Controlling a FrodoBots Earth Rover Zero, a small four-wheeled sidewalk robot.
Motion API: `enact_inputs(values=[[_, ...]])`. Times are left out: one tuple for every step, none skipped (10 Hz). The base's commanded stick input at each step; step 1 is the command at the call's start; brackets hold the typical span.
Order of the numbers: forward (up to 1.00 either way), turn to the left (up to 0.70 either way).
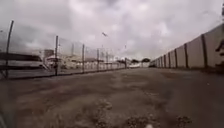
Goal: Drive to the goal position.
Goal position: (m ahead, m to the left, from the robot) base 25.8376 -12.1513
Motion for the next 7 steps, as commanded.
enact_inputs(values=[[0.6, -0.15], [0.6, -0.15], [0.6, -0.15], [0.6, -0.15], [0.6, -0.15], [0.6, -0.15], [0.6, -0.15]])
